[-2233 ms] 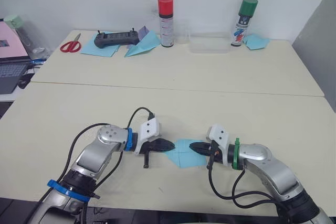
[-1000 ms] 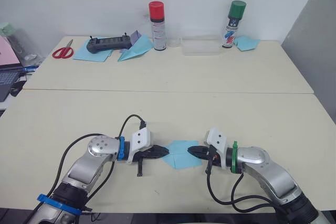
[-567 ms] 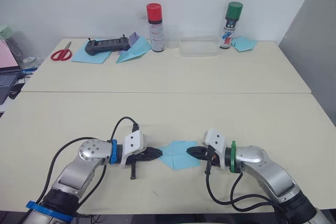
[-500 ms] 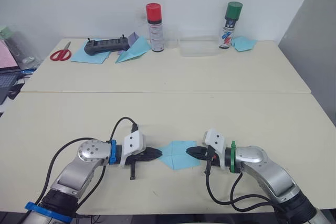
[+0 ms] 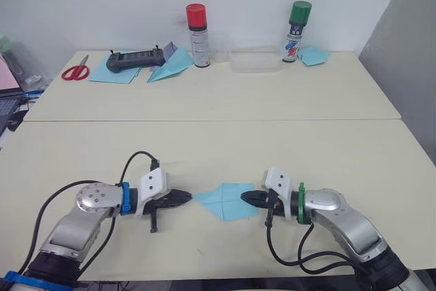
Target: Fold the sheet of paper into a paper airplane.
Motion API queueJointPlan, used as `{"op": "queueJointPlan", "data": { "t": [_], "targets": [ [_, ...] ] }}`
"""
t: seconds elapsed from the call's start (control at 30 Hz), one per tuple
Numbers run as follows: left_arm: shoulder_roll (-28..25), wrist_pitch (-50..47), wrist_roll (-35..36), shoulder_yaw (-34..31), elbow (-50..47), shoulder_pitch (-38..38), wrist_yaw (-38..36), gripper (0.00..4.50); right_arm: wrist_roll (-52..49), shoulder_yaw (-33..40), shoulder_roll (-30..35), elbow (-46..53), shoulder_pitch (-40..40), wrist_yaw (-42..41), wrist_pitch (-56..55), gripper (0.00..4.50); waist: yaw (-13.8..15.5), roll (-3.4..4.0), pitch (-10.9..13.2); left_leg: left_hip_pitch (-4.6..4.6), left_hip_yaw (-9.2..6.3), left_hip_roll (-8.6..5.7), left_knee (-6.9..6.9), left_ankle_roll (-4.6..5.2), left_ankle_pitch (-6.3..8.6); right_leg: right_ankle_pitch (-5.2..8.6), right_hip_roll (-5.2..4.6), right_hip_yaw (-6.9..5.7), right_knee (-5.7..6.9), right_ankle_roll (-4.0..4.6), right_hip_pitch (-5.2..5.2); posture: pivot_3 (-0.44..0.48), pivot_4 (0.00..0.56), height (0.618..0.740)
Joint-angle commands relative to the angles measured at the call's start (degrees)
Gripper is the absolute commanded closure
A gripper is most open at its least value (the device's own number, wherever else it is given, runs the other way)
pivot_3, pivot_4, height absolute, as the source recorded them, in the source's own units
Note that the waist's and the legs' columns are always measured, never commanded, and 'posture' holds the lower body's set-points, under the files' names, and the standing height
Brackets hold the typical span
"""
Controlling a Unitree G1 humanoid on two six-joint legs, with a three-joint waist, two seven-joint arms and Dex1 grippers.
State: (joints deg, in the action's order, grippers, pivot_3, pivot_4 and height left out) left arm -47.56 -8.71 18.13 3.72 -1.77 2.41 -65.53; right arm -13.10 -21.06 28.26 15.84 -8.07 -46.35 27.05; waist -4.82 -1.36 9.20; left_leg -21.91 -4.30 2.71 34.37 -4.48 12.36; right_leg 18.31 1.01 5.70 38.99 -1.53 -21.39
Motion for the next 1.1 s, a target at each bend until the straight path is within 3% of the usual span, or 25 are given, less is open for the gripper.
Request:
{"op": "queueJointPlan", "data": {
  "t": [0.03, 0.1, 0.13, 0.2, 0.4, 0.57, 0.8, 0.9, 1.1],
  "targets": [
    [-3.02, -6.86, 5.87, -5.75, -4.98, 1.10, -1.10, 4.50, -3.57, 1.56, -0.67, 2.83, -0.43, -2.68, -1.20, 4.41, 0.01, -0.26, 0.51, -0.07, 0.00, 0.00, 0.00, 0.00, 0.00, 0.00, 0.00, -0.01, 0.02, 0.00, -0.01, 0.000, 0.150, 0.740],
    [-5.16, -11.17, 9.53, -7.51, -9.21, 0.59, -3.04, 3.97, -8.26, 4.81, -0.87, 5.74, -1.66, -3.02, 2.83, 4.50, 0.05, -0.40, 0.93, -0.31, -0.06, 0.01, 0.01, -0.01, -0.01, -0.02, 0.02, -0.08, 0.07, -0.03, -0.20, 0.000, 0.150, 0.740],
    [-6.11, -12.45, 10.50, -7.87, -10.70, 0.29, -3.95, 3.76, -10.28, 6.18, -0.63, 6.68, -2.21, -3.37, 4.64, 4.10, 0.08, -0.32, 1.00, -0.73, -0.10, 0.01, 0.08, -0.02, -0.02, -0.22, 0.02, -0.13, 0.08, -0.36, -0.51, 0.000, 0.150, 0.740],
    [-7.75, -14.73, 12.85, -8.92, -13.85, 0.19, -5.36, 3.35, -15.19, 9.79, -0.23, 7.98, -3.60, -3.45, 9.00, 3.72, 0.15, -0.17, 1.15, -1.24, -0.11, -0.03, 0.25, -0.03, -0.02, -0.33, -0.01, -0.14, 0.03, -0.57, -0.89, 0.000, 0.150, 0.740],
    [-10.17, -18.62, 17.00, -10.66, -19.75, 1.85, -7.50, 1.60, -21.23, 15.22, 0.78, 3.50, -7.29, -4.27, 15.15, 1.75, 0.67, -0.15, 1.39, -1.37, -0.14, -0.11, 0.32, -0.19, 0.11, -0.35, -0.08, -0.21, -0.02, -0.56, -0.91, 0.000, 0.150, 0.740],
    [-10.47, -20.69, 18.44, -9.93, -21.30, 4.46, -7.88, 0.07, -17.86, 10.53, 0.62, -3.28, -8.88, -6.47, 14.28, 0.02, 0.62, -0.10, 1.44, -1.36, -0.11, -0.12, 0.41, -0.18, 0.10, -0.26, -0.06, -0.17, -0.02, -0.70, -0.90, 0.000, 0.150, 0.740],
    [-10.74, -18.58, 16.07, -9.73, -21.73, 1.47, -8.60, 0.03, -16.40, 7.52, -1.36, -7.05, -9.24, -6.57, 14.86, 0.01, 0.28, -0.05, 1.47, -1.34, -0.06, -0.09, 0.50, -0.18, 0.10, -0.27, -0.04, -0.13, 0.03, -0.69, -0.89, 0.000, 0.150, 0.740],
    [-10.52, -19.24, 16.67, -10.15, -22.18, 1.37, -8.12, 0.00, -17.24, 7.89, -2.51, -7.04, -9.04, -6.10, 15.31, 0.61, 0.30, -0.05, 1.47, -1.34, -0.10, -0.08, 0.51, -0.18, 0.10, -0.26, -0.03, -0.16, 0.05, -0.70, -0.87, 0.000, 0.150, 0.740],
    [-10.01, -19.62, 16.79, -9.95, -21.85, 2.11, -7.37, 0.00, -17.30, 8.23, -3.02, -6.99, -9.34, -6.41, 15.94, 2.62, 0.33, -0.04, 1.48, -1.35, -0.09, -0.10, 0.52, -0.19, 0.10, -0.27, -0.03, -0.15, 0.06, -0.70, -0.88, 0.000, 0.150, 0.740]
  ]
}}
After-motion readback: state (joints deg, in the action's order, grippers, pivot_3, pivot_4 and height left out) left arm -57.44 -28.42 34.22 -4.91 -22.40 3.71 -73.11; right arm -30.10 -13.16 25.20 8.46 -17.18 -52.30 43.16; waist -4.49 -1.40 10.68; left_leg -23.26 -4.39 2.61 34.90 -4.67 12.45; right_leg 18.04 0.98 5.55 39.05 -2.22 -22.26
